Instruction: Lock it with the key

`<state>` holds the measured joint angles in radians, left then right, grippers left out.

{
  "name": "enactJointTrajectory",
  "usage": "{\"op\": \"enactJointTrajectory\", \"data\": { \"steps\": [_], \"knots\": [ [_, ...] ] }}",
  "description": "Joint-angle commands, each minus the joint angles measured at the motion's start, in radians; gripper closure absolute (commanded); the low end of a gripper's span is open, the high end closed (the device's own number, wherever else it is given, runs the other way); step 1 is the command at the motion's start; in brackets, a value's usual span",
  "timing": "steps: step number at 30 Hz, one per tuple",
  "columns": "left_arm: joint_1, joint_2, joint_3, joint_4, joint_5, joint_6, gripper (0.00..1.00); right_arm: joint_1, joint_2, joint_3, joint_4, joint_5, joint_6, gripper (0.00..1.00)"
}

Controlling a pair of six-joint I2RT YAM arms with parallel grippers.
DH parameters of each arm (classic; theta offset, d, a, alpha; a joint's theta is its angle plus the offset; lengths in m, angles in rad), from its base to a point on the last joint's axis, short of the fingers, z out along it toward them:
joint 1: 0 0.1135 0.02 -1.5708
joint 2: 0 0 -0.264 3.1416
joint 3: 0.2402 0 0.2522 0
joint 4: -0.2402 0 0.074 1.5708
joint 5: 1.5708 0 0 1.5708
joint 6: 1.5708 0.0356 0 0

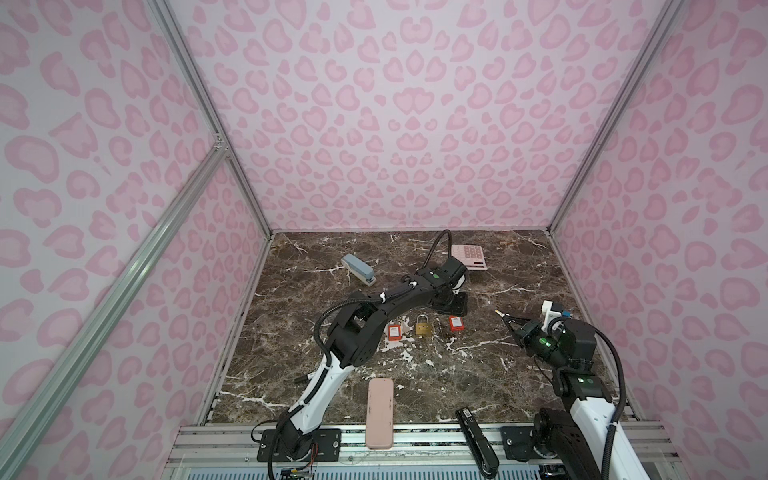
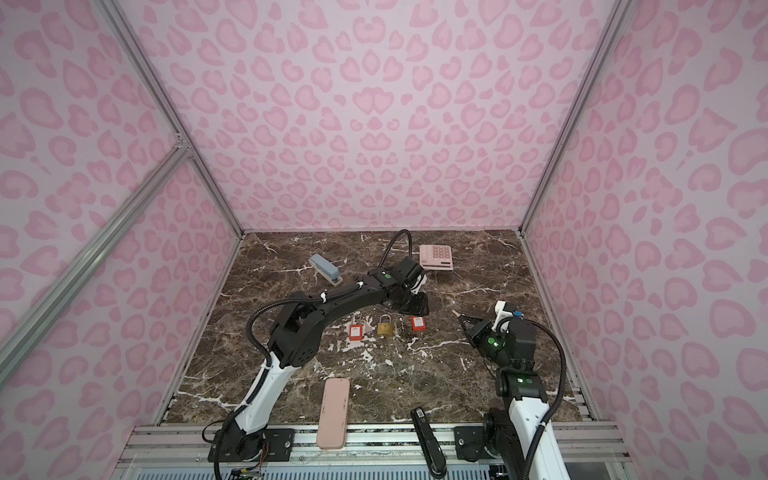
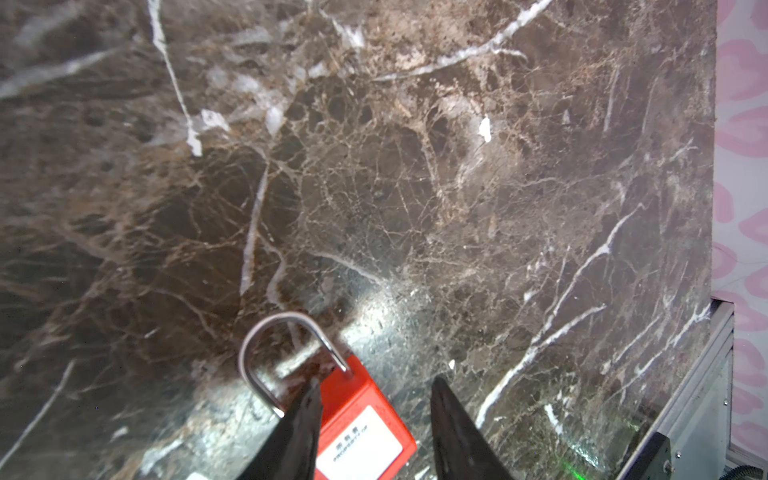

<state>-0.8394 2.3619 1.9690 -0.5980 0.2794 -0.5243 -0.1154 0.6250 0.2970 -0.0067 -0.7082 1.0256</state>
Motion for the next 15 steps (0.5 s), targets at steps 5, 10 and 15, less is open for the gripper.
{"op": "enactJointTrajectory", "data": {
  "steps": [5, 10, 15],
  "knots": [
    [-0.013, 0.012, 0.020, -0.059, -0.063, 0.030, 0.54, 0.001, -0.007, -0.009, 0.007, -0.008, 0.000, 1.00],
    [-0.029, 0.028, 0.044, -0.094, -0.096, 0.057, 0.54, 0.000, -0.012, -0.013, 0.010, -0.009, 0.008, 1.00],
    [-0.050, 0.054, 0.075, -0.130, -0.120, 0.081, 0.55, -0.001, -0.018, -0.014, 0.008, -0.006, 0.012, 1.00]
  ]
}}
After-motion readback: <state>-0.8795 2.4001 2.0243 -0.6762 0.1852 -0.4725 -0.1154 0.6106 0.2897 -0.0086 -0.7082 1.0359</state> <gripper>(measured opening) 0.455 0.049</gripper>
